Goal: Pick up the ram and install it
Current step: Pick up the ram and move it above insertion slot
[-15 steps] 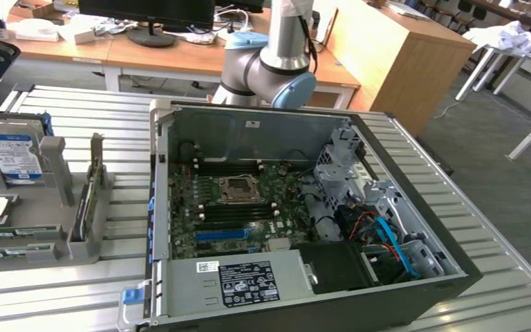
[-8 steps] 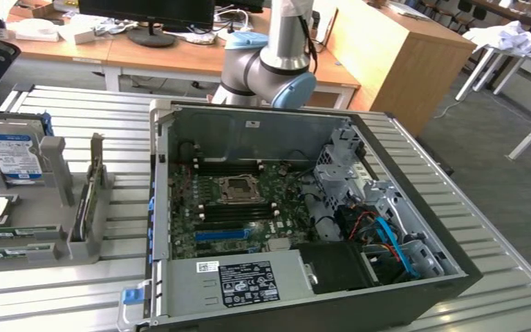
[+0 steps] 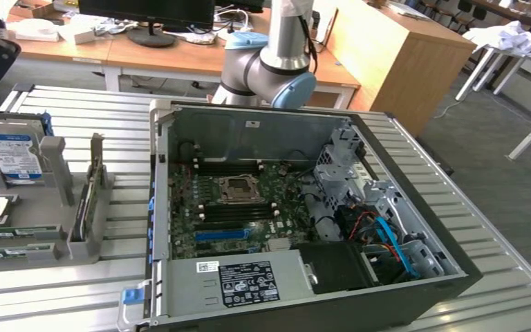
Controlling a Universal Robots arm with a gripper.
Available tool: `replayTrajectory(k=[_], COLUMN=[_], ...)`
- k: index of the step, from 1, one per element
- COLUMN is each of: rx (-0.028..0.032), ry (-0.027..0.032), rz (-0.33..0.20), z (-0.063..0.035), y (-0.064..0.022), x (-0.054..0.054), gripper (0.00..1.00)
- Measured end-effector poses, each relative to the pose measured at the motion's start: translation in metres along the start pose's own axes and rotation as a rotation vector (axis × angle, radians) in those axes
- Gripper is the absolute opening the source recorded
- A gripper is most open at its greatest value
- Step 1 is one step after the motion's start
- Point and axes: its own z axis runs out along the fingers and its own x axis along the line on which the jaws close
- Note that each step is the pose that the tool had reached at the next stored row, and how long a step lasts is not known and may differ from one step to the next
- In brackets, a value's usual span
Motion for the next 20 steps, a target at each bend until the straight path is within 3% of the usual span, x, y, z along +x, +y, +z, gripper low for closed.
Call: replayTrajectory(k=[20], rx=[-0.0101], ry=[0.0171], rz=[-0.364], z=[0.0], y=[0.0], x=[0.0], gripper=[0.11])
